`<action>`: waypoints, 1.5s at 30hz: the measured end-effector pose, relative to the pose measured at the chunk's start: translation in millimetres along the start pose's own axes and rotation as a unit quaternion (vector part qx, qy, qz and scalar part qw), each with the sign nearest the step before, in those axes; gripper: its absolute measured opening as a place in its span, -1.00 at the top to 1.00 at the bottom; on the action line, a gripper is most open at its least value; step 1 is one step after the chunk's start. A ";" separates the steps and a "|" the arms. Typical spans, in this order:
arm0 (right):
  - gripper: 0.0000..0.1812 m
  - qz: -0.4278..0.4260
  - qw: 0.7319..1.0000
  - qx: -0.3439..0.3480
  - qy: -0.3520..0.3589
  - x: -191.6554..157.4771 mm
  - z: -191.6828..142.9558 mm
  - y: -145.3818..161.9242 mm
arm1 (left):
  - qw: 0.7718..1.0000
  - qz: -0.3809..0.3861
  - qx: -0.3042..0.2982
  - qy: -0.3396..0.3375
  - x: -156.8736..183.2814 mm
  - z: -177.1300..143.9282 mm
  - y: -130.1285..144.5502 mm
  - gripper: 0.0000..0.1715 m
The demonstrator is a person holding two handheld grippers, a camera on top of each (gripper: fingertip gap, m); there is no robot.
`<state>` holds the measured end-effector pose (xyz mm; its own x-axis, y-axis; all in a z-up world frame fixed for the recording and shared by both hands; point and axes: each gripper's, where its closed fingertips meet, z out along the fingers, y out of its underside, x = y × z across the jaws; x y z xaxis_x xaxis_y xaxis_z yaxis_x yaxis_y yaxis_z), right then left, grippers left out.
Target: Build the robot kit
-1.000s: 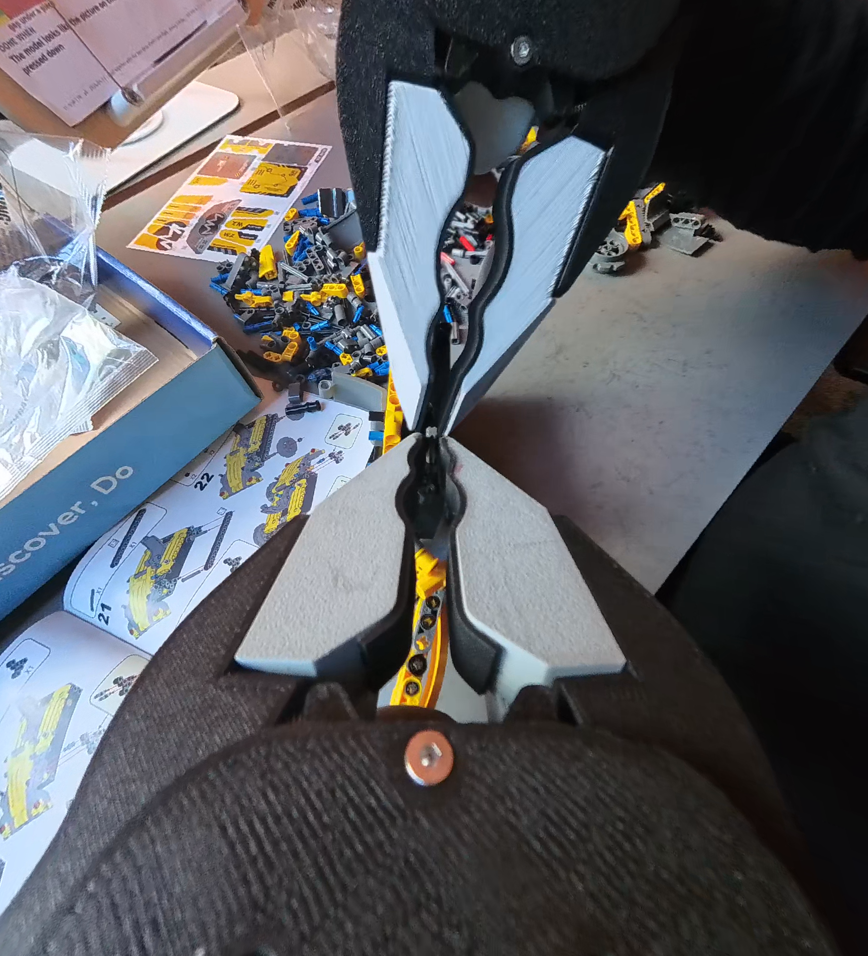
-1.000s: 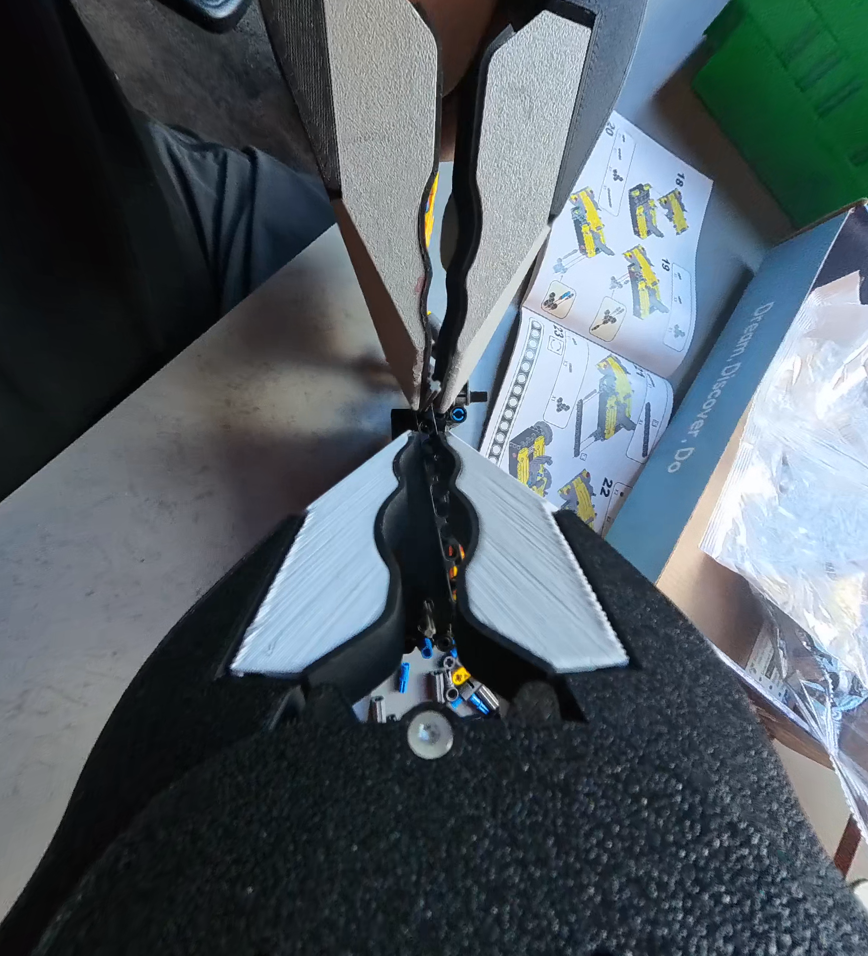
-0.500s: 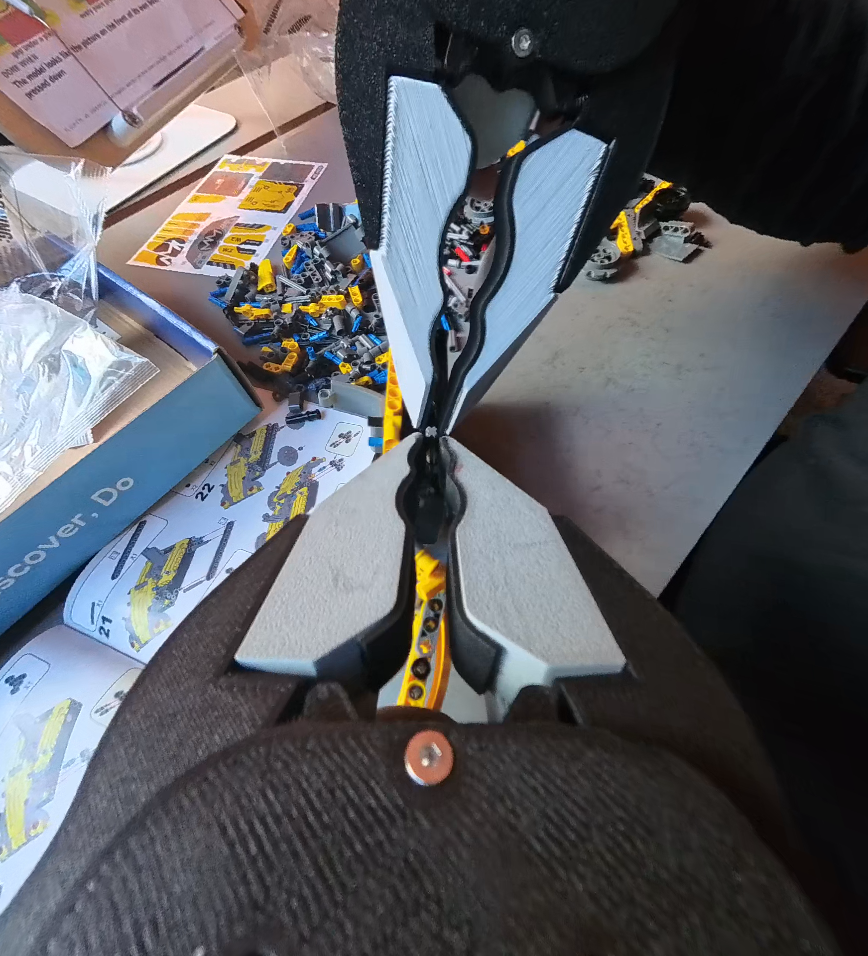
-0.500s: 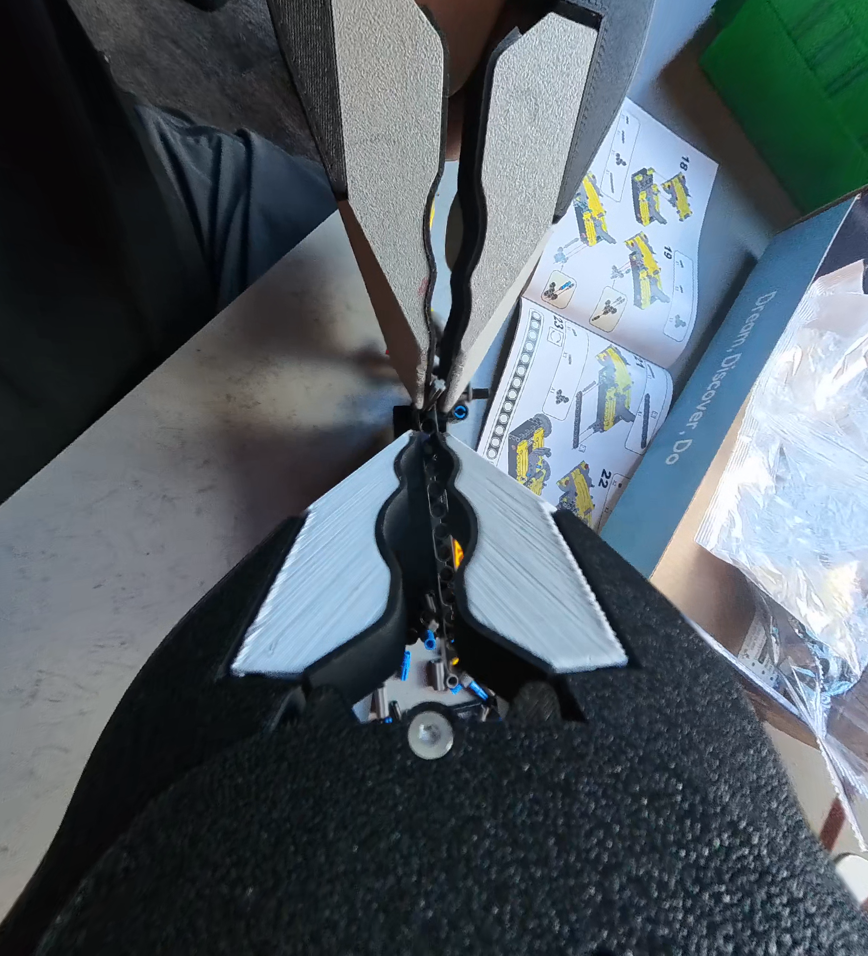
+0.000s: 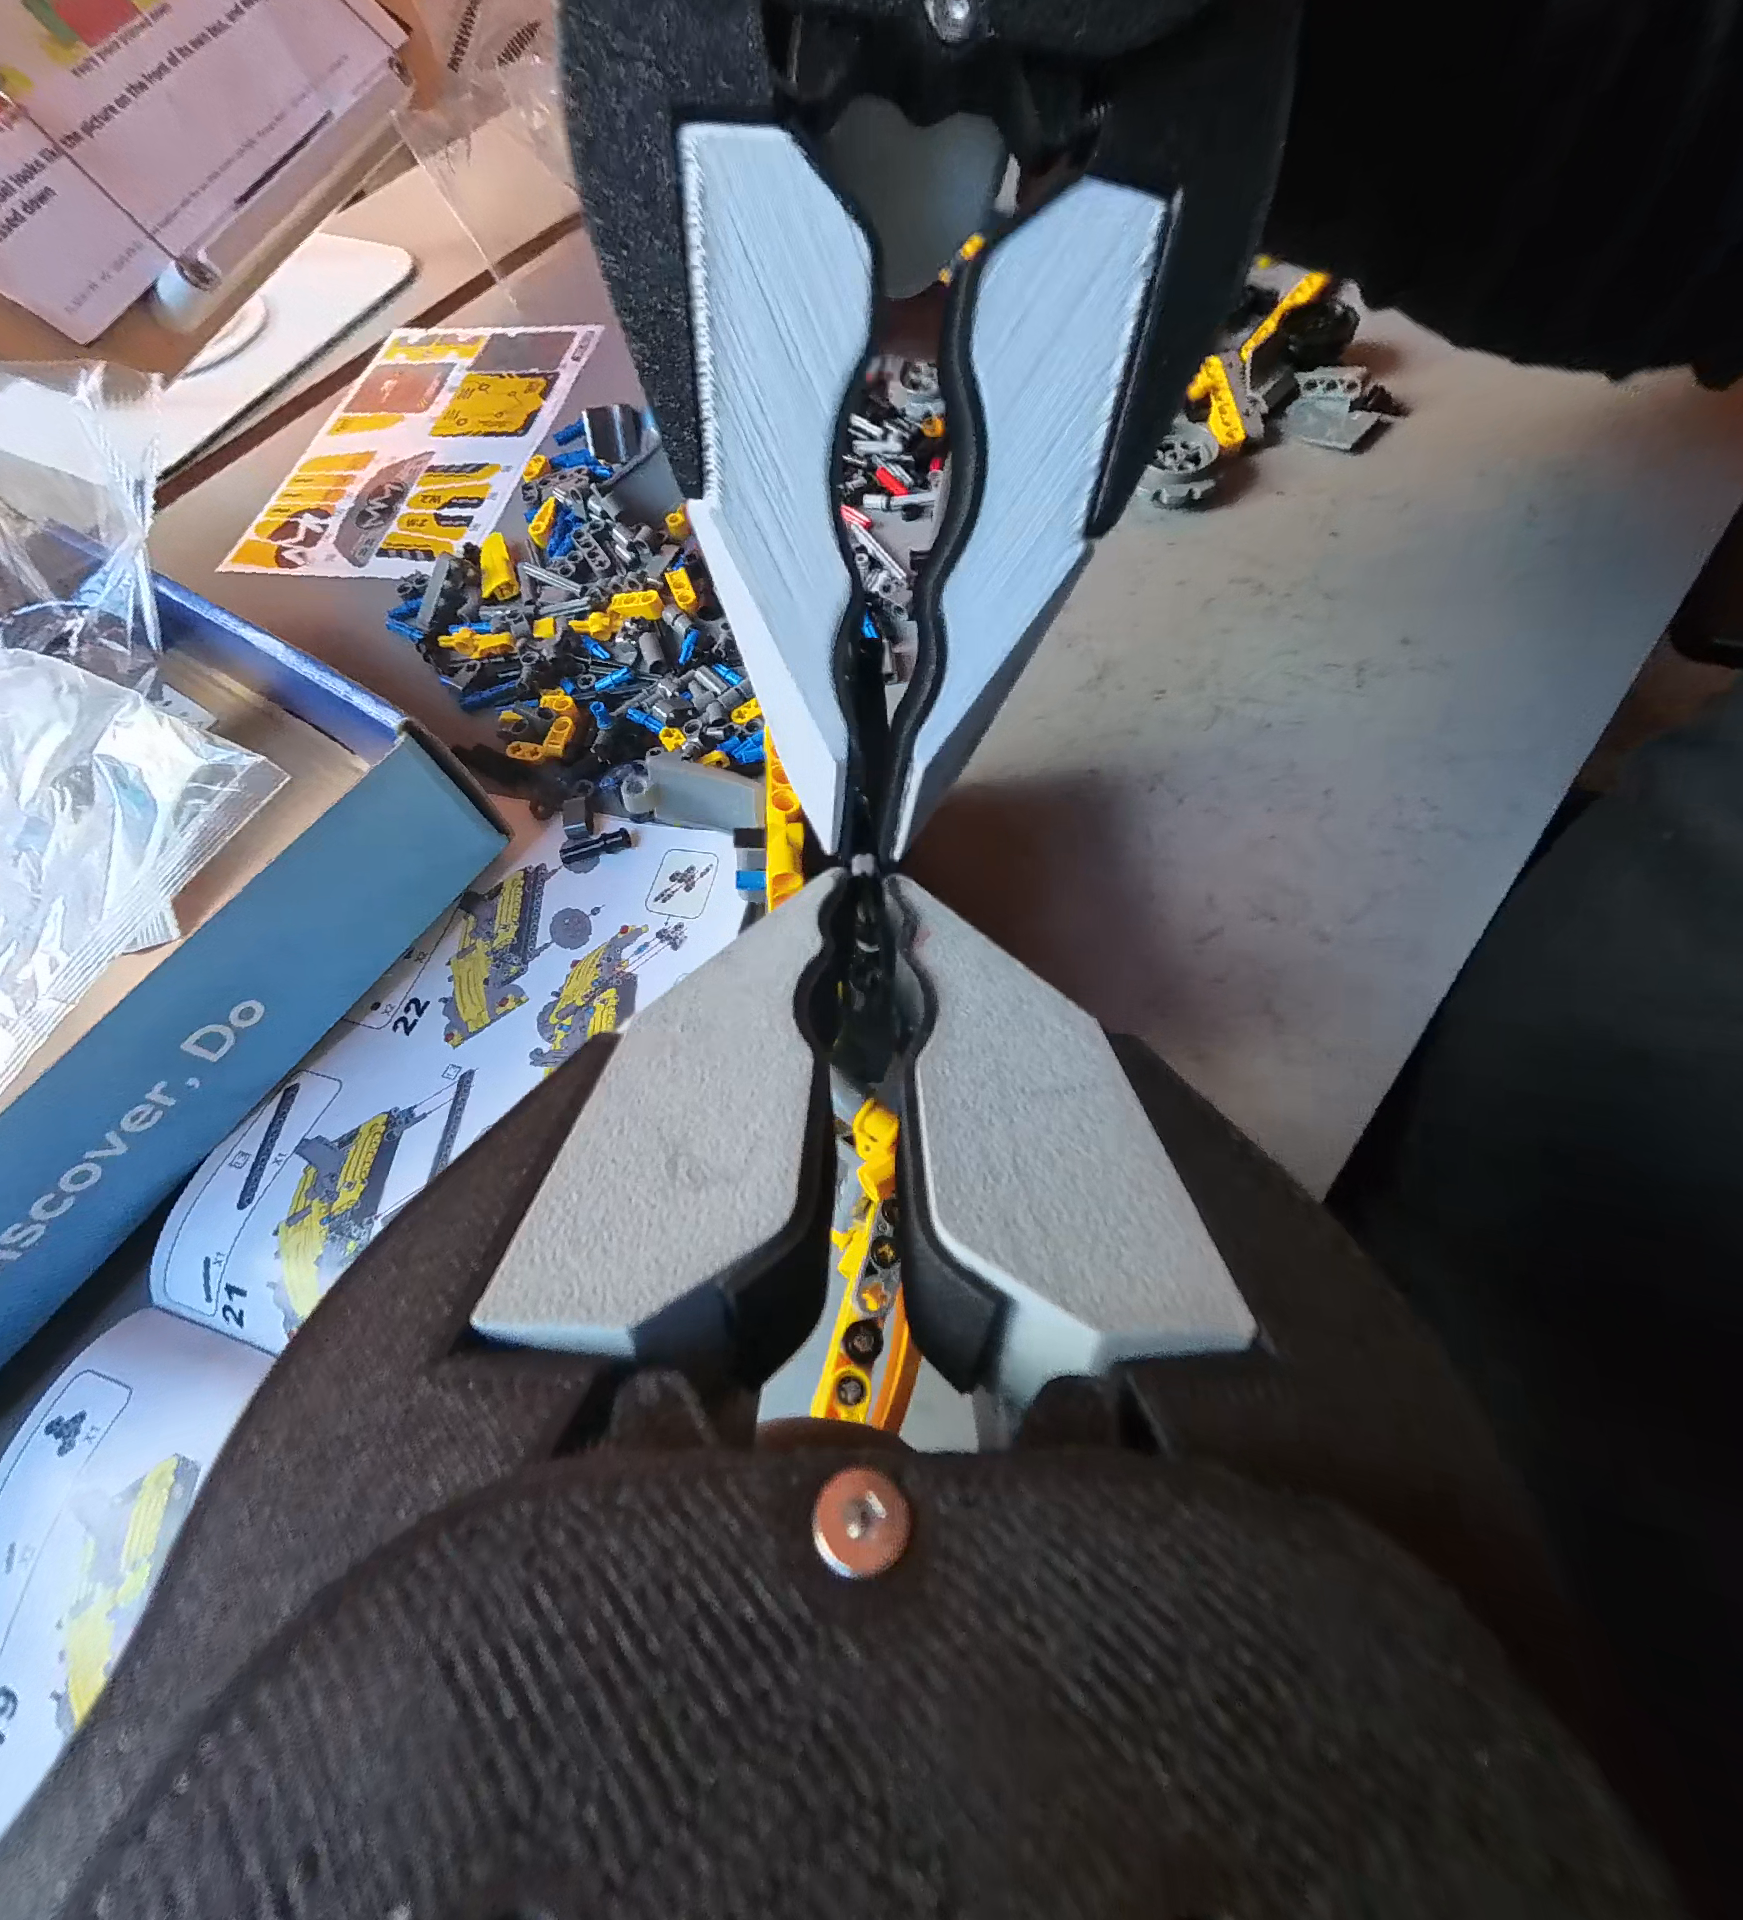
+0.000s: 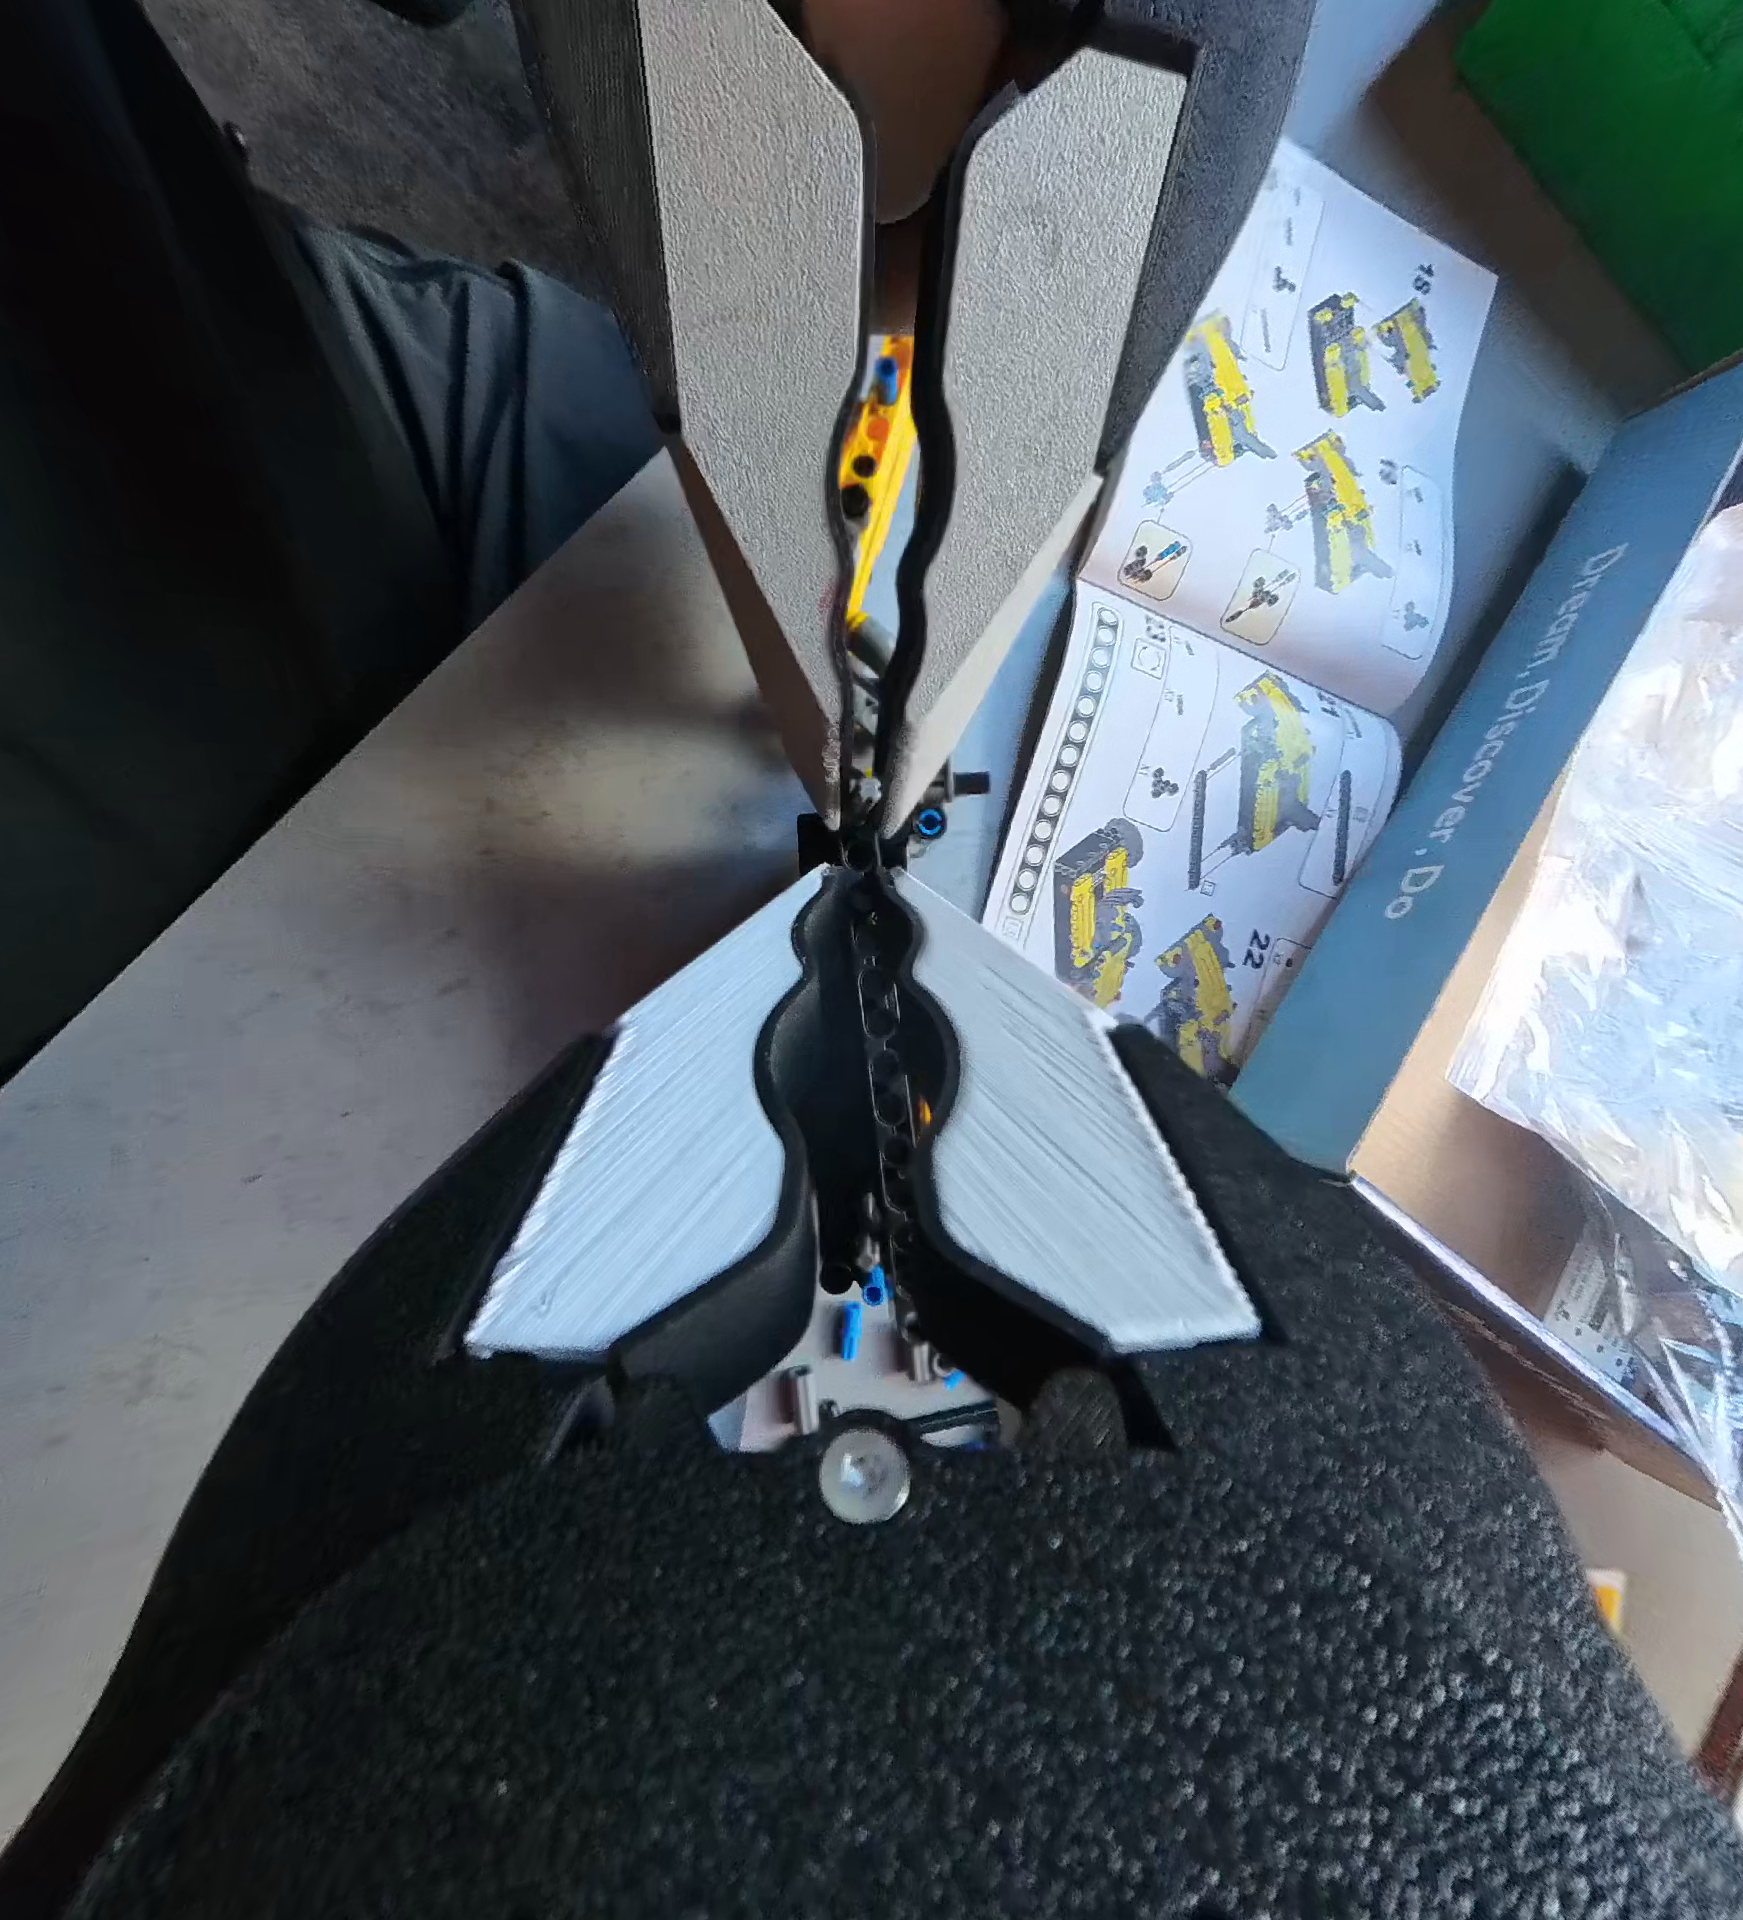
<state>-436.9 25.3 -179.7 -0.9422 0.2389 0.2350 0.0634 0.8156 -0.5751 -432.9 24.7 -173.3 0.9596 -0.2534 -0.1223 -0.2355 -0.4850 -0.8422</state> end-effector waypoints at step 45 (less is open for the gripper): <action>0.42 0.166 0.984 0.057 0.036 -26.0 20.9 11.0 | 0.995 0.079 0.020 -0.055 22.6 7.0 49.9 0.99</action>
<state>-418.6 17.0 -208.6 -0.8500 0.5218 0.0723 0.3221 0.6234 -0.7125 -421.8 0.6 -221.8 0.9230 -0.2288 -0.3094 -0.3798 -0.4129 -0.8278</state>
